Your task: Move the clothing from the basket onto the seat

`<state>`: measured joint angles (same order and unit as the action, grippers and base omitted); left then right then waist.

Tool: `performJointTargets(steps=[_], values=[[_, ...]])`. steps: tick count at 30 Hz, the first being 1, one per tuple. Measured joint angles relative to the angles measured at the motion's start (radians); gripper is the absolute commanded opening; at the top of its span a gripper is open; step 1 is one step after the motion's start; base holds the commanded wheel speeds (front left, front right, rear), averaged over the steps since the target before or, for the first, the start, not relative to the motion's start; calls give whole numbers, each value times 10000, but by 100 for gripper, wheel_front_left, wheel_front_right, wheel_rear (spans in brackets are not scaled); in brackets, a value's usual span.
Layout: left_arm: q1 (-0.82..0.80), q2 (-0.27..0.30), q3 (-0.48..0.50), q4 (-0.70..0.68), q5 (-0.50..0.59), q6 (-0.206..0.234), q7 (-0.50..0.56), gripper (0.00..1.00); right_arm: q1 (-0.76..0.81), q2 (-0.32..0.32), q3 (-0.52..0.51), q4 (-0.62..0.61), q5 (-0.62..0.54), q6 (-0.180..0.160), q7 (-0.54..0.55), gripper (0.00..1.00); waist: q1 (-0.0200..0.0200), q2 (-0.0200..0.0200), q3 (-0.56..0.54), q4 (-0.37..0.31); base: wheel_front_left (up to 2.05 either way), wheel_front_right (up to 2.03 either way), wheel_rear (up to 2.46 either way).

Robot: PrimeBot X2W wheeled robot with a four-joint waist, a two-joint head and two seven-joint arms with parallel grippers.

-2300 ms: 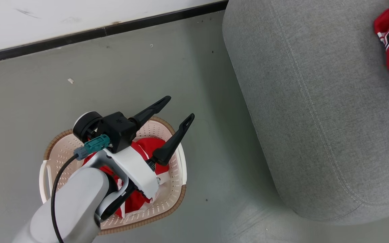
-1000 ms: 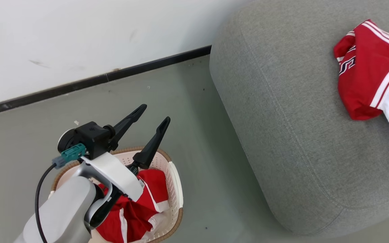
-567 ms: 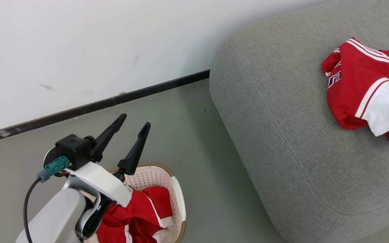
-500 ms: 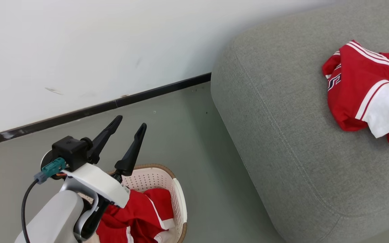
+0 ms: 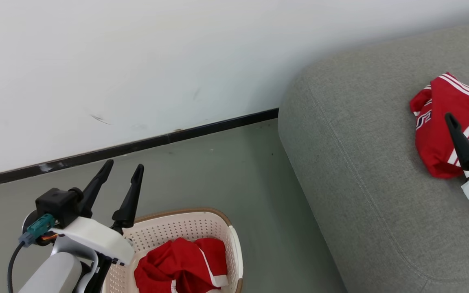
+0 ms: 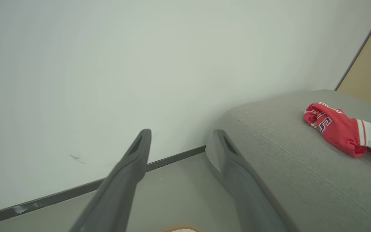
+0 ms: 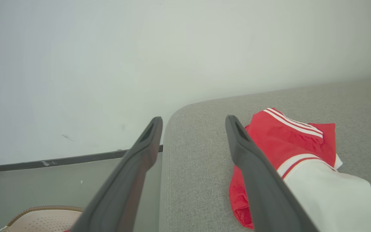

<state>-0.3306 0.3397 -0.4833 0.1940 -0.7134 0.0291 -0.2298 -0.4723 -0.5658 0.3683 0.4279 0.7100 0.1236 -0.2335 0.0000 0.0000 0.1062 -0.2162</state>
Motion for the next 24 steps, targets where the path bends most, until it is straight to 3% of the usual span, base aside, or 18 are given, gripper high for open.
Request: performJointTargets(steps=[12, 24], values=[[849, 88, 1101, -105, -278, 752, -136, 100, 663, 706, -838, -637, -882, 0, -188, 100, 0, 0, -426, 820, 0, 0, 0], [1681, -242, 1453, -171, -318, 1118, -196, 100, 1734, 1735, -1651, -1749, -1908, 0, -188, 100, 0, 0, -719, 1587, 0, 0, 0]])
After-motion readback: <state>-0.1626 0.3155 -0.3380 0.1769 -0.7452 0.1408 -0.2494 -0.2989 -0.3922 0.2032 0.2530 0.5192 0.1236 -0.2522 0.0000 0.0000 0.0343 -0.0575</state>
